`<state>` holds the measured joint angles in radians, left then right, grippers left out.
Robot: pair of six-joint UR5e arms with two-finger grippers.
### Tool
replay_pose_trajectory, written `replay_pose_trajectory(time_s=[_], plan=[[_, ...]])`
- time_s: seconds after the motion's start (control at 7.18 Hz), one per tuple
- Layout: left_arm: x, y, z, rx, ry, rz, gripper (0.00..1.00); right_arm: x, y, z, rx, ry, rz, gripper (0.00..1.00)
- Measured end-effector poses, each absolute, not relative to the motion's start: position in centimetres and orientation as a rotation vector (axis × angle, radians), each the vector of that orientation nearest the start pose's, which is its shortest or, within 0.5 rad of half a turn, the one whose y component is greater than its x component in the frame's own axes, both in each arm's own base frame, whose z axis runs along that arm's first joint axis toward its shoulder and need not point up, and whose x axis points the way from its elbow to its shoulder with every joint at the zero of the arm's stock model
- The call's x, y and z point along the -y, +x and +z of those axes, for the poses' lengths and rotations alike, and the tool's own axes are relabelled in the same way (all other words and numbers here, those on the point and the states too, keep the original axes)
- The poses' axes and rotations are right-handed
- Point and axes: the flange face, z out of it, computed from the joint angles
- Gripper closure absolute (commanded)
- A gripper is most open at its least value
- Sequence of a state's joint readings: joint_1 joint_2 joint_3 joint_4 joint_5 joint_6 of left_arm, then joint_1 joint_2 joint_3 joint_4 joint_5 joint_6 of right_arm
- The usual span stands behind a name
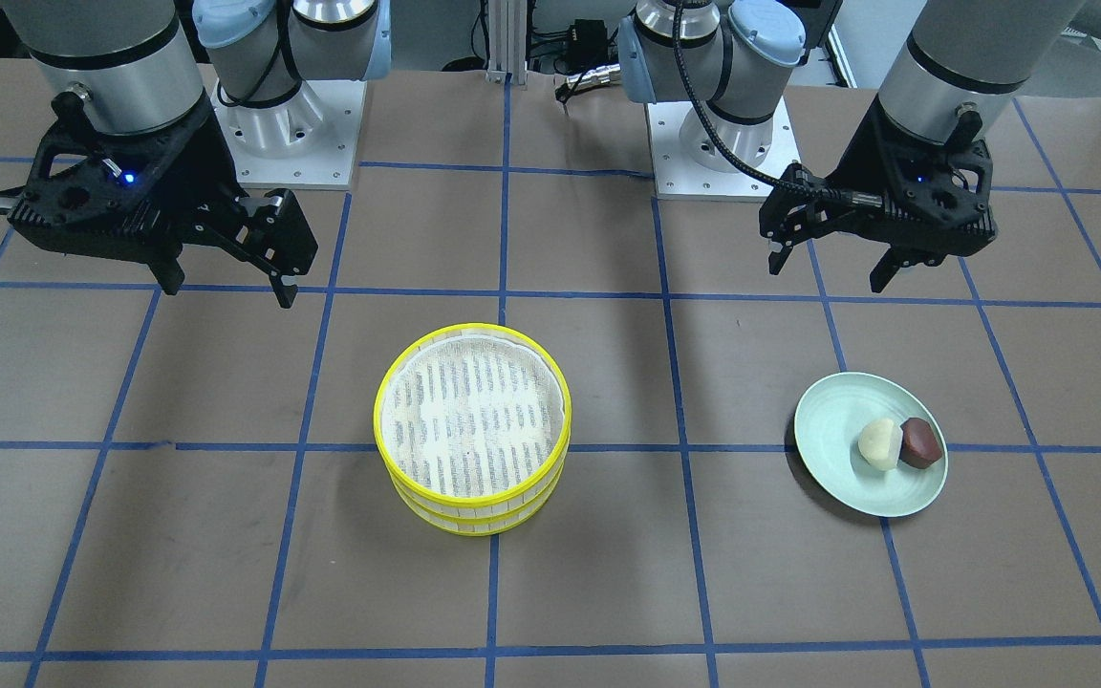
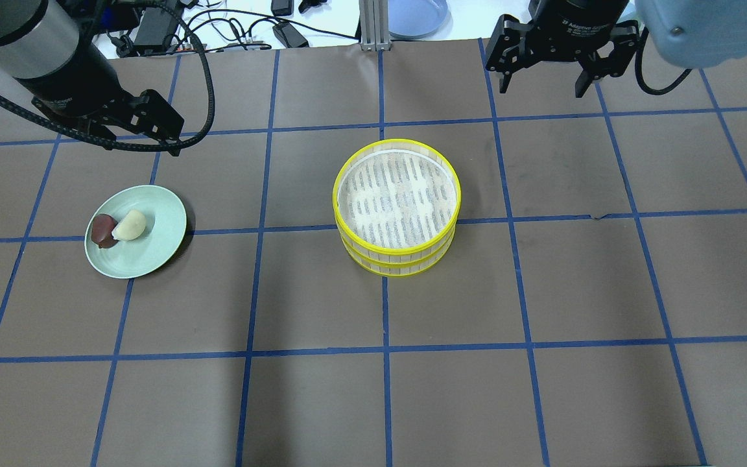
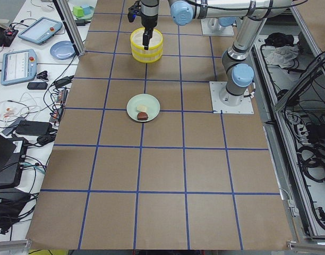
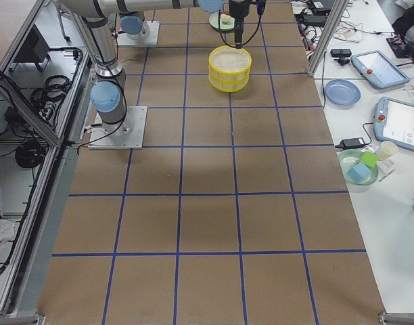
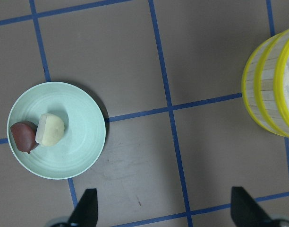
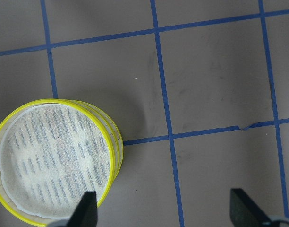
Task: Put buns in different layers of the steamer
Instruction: 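Move the right gripper to the steamer rim while the left nears the plate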
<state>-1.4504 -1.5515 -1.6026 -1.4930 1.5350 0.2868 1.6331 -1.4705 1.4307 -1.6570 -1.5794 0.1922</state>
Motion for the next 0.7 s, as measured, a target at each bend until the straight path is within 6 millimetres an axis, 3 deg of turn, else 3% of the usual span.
replay_pose_trajectory(time_s=[0.42, 0.7], plan=[[50.3, -7.4, 48.6, -3.154, 0.255, -0.09, 0.0, 53.5, 16.8, 51.0, -3.114, 0.2, -0.184, 0.0], [50.8, -7.3, 48.0, -3.156, 0.252, -0.081, 0.0, 53.9, 17.0, 48.9, -3.111, 0.203, -0.169, 0.0]])
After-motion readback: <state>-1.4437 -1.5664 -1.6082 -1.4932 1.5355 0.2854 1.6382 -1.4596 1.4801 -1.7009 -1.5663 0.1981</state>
